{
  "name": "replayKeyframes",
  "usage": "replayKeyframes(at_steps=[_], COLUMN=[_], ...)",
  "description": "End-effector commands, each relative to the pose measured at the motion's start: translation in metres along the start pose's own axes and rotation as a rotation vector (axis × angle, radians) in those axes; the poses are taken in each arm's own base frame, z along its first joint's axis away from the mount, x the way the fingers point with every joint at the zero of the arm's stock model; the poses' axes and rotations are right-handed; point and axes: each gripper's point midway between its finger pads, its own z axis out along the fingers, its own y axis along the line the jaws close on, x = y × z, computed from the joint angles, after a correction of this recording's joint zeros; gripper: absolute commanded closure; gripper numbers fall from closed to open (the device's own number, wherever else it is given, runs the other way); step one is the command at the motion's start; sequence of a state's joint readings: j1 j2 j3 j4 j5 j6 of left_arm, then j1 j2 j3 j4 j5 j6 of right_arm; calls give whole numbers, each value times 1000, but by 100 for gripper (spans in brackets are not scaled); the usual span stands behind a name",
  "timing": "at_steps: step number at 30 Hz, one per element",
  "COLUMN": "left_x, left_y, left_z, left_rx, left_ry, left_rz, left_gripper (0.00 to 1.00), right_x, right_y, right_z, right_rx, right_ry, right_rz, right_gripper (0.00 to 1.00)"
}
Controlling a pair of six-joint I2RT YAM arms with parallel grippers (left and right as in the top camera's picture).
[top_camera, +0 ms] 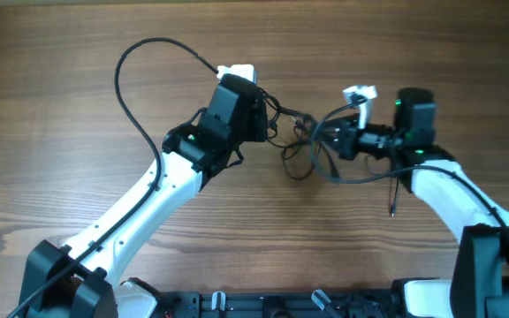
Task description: Untangle cables
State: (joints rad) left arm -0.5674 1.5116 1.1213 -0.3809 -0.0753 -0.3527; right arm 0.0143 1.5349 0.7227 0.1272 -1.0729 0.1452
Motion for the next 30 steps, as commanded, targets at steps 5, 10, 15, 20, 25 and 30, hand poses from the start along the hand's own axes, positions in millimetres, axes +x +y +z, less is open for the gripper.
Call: replayKeyframes(at_steps=[5, 10, 15, 20, 25, 30], left_x=[-22, -10, -19, -17, -28, -30], left_y=[-53, -51, -38, -34, -14, -9], left_z=[-51, -56, -55, -61, -59, -59], left_rx=[294, 334, 318, 410, 375, 365], left_ry=[-58, 9, 3, 43, 29, 26], left_rz=[217, 182, 77, 62, -26, -46], left_gripper=[96, 96, 96, 96, 96, 82], right_x=[-16, -15, -16, -6, -5, 8], right_y=[-1, 7, -10, -89, -115, -142], right_z=[-22, -23, -23, -54, -83, -107], right_rx=[-57, -102, -10, 406, 519, 701], right_ry=[-63, -56, -67, -110, -160, -198], right_rz=[-17, -18, -2, 205, 297, 445], right_gripper=[96, 96, 96, 96, 96, 96])
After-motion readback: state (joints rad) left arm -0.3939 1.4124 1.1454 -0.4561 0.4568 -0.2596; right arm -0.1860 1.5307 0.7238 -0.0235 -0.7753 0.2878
